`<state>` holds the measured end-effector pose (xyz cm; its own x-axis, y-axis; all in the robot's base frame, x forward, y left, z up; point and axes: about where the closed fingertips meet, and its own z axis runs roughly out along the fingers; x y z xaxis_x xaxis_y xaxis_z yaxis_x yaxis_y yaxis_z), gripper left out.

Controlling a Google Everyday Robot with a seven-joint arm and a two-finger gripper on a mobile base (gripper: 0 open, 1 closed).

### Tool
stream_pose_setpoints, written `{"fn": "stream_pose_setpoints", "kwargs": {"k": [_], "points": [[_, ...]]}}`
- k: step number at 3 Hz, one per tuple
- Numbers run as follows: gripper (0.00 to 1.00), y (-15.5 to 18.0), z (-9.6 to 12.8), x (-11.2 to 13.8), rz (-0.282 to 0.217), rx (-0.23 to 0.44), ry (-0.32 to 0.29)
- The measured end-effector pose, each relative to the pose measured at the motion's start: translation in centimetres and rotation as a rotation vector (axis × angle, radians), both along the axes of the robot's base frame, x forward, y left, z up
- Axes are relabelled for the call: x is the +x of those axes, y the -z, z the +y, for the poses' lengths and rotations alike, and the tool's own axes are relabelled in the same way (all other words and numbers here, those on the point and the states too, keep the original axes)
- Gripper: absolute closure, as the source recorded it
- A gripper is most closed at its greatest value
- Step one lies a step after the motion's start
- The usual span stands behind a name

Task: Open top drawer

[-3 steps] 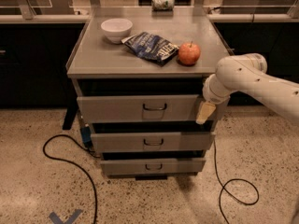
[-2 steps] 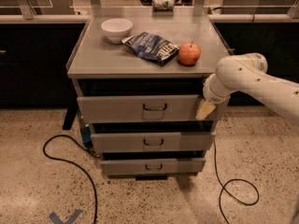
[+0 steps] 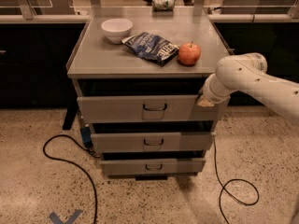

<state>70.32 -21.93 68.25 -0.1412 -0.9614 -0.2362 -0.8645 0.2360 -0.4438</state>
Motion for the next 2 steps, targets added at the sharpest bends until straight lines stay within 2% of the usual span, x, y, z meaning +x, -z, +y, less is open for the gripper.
{"fn": "stream_pose_setpoints", "kwargs": {"k": [1,2], "points": [[0.88,0.0,0.0,0.0,0.0,0.0,0.0],[1.0,0.01,0.0,0.0,0.0,0.0,0.0]]}}
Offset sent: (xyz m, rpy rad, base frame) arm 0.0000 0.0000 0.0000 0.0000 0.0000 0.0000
